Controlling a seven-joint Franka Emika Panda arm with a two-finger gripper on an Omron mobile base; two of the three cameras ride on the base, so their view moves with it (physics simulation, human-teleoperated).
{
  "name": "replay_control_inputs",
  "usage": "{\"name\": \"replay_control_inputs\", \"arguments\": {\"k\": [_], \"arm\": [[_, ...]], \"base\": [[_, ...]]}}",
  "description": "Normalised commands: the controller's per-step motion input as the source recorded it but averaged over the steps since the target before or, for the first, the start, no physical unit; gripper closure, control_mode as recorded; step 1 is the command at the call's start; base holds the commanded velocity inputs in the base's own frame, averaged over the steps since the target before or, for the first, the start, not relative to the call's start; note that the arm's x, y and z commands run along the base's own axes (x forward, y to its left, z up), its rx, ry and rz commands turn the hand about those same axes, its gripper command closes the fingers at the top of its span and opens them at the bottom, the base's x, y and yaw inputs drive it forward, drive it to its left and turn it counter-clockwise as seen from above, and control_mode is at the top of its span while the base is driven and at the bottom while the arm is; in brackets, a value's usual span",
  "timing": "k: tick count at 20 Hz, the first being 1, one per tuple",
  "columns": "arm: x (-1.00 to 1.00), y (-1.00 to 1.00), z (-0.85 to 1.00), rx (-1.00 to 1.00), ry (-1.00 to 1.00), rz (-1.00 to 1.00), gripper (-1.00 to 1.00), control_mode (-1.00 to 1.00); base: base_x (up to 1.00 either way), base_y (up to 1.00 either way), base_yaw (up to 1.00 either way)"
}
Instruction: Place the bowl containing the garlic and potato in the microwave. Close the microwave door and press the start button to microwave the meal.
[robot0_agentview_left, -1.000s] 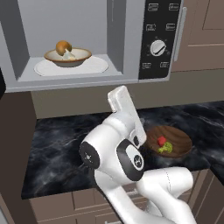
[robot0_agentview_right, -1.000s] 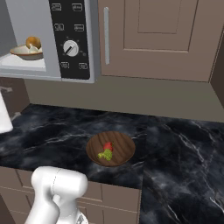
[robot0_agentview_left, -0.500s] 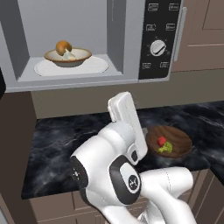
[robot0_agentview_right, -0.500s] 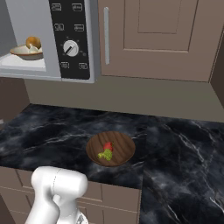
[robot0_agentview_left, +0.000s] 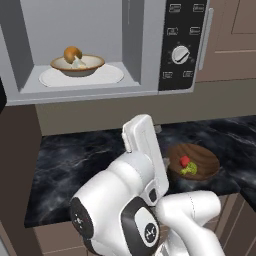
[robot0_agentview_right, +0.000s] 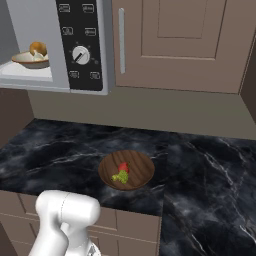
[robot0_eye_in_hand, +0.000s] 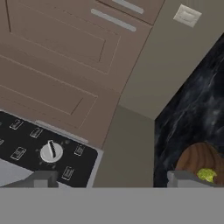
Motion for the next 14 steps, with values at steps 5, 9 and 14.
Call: {"name": "replay_control_inputs", "arguments": {"k": [5, 9, 14], "arm": [[-0.12, 0.14, -0.17, 0.0, -0.06, 0.0, -1.0, -1.0], [-0.21, 0.36, -0.24, -0.03, -0.11, 0.0, -1.0, -1.0], [-0.05, 0.56, -0.25, -0.1, -0.06, 0.0, -1.0, -1.0]], "base": [[0.0, 0.0, 0.0], [0.0, 0.0, 0.0], [0.0, 0.0, 0.0]]}}
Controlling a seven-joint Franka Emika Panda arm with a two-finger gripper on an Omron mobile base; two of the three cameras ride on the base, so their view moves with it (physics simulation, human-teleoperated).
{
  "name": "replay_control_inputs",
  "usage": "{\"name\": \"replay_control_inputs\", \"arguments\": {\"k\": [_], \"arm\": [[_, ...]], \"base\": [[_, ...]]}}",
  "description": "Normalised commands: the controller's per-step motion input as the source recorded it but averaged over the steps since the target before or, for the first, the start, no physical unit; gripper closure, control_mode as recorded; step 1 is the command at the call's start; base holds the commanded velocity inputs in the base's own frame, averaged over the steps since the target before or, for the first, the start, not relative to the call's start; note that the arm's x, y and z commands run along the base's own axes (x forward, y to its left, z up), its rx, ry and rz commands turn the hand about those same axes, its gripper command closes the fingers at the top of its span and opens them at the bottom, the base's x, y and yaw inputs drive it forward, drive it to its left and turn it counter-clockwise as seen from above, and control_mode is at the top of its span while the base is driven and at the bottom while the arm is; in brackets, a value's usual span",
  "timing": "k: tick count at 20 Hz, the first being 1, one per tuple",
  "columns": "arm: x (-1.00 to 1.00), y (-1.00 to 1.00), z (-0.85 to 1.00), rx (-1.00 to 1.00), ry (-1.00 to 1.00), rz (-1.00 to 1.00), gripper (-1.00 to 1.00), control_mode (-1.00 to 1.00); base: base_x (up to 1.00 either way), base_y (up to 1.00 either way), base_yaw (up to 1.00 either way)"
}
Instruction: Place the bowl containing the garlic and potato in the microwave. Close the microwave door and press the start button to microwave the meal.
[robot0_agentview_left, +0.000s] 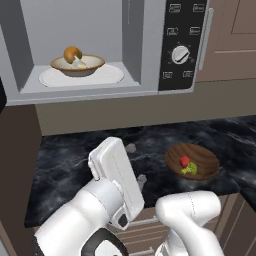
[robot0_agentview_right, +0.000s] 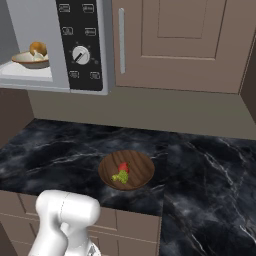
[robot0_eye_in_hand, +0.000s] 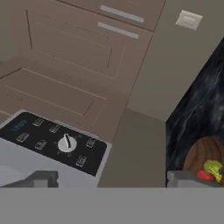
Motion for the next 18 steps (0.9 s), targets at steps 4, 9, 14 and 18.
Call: {"name": "replay_control_inputs", "arguments": {"k": [4, 9, 14, 18], "arm": [[0.0, 0.58, -0.16, -0.11, -0.02, -0.03, -1.0, -1.0], [0.0, 0.6, -0.05, -0.13, -0.04, -0.1, -1.0, -1.0], [0.0, 0.6, 0.0, -0.14, -0.02, -0.15, -1.0, -1.0], [0.0, 0.58, 0.0, -0.13, 0.0, -0.14, -1.0, -1.0]], "base": [[0.0, 0.0, 0.0], [0.0, 0.0, 0.0], [0.0, 0.0, 0.0], [0.0, 0.0, 0.0]]}}
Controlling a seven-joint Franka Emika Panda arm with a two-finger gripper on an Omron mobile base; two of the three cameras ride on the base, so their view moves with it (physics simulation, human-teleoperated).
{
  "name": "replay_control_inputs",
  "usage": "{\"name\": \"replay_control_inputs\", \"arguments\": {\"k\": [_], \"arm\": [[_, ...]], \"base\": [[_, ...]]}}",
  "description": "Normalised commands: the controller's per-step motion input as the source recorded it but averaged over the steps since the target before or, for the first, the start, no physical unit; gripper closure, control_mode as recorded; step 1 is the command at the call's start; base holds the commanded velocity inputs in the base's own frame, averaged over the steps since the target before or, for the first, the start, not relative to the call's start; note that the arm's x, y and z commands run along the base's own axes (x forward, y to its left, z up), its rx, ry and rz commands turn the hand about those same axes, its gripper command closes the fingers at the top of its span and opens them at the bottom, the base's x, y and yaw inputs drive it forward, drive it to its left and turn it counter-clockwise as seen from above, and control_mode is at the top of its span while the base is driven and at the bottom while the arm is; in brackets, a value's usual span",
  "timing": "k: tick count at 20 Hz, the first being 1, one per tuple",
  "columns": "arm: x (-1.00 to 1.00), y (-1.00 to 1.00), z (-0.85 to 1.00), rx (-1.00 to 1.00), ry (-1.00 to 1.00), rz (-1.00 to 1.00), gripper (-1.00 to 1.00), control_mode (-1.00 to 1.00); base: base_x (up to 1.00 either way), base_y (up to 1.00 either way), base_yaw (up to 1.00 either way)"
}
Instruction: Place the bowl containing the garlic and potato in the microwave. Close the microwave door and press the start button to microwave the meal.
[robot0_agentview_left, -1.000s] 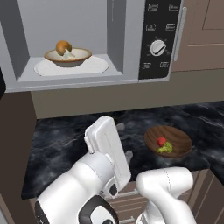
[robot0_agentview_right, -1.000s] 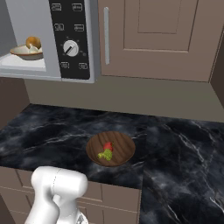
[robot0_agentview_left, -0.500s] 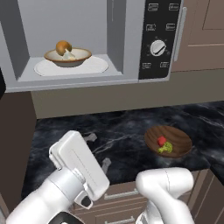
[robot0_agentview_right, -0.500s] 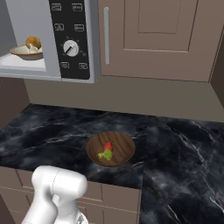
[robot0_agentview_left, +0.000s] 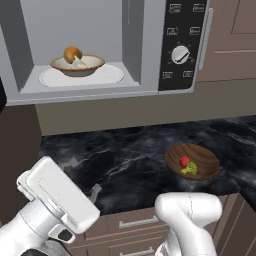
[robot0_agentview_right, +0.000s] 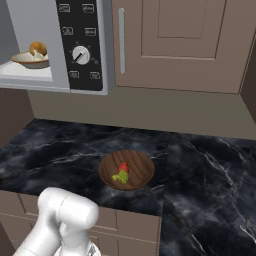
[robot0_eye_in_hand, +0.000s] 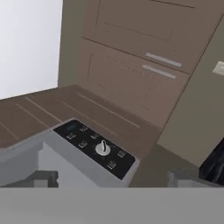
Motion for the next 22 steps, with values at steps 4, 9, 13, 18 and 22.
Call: {"name": "replay_control_inputs", "arguments": {"k": [4, 9, 13, 18, 22], "arm": [[0.0, 0.52, -0.01, -0.1, 0.0, -0.12, -1.0, -1.0], [0.0, 0.52, -0.02, -0.09, 0.0, -0.12, -1.0, -1.0], [0.0, 0.51, -0.01, -0.08, 0.0, -0.11, -1.0, -1.0], [0.0, 0.47, 0.0, -0.05, 0.0, -0.11, -1.0, -1.0], [0.0, 0.41, 0.0, -0.03, 0.0, -0.12, -1.0, -1.0]], "base": [[0.0, 0.0, 0.0], [0.0, 0.0, 0.0], [0.0, 0.0, 0.0], [0.0, 0.0, 0.0], [0.0, 0.0, 0.0]]}}
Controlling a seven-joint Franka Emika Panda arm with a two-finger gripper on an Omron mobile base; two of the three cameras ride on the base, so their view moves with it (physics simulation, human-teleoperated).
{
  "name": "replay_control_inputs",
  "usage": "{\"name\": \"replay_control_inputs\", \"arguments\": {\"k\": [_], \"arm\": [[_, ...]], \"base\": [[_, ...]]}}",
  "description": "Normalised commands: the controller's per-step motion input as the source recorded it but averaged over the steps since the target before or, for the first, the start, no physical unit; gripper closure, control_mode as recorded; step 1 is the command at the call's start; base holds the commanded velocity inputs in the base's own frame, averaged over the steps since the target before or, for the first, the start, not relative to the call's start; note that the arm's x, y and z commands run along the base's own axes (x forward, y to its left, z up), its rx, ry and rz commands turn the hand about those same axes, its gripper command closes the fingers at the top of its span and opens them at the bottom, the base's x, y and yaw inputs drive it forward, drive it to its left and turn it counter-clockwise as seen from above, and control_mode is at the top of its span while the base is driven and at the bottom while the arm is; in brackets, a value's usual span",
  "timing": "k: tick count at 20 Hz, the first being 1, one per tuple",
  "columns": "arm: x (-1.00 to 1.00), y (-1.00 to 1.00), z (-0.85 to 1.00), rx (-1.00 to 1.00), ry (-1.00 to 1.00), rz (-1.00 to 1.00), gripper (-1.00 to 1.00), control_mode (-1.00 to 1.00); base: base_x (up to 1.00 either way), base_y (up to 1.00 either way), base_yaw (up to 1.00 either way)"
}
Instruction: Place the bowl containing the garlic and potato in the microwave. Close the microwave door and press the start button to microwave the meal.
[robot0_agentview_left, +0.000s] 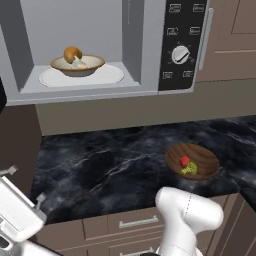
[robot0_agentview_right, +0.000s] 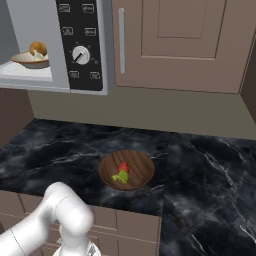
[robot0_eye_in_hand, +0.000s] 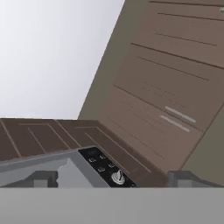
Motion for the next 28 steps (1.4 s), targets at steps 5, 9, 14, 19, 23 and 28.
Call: {"name": "replay_control_inputs", "arguments": {"k": [5, 9, 14, 19, 23, 28], "arm": [[0.02, 0.34, 0.0, -0.01, 0.0, -0.13, -1.0, -1.0], [0.07, 0.33, 0.0, -0.01, 0.0, -0.13, -1.0, -1.0], [0.01, 0.34, 0.0, 0.0, 0.0, -0.12, -1.0, -1.0], [-0.03, 0.3, 0.09, 0.0, 0.0, -0.11, -1.0, -1.0], [-0.41, 0.2, 0.09, 0.0, 0.0, -0.06, -1.0, -1.0], [-0.36, 0.18, 0.18, 0.0, 0.0, -0.07, -1.0, -1.0]], "base": [[0.0, 0.0, 0.0], [0.0, 0.0, 0.0], [0.0, 0.0, 0.0], [0.0, 0.0, 0.0], [0.0, 0.0, 0.0], [0.0, 0.0, 0.0]]}}
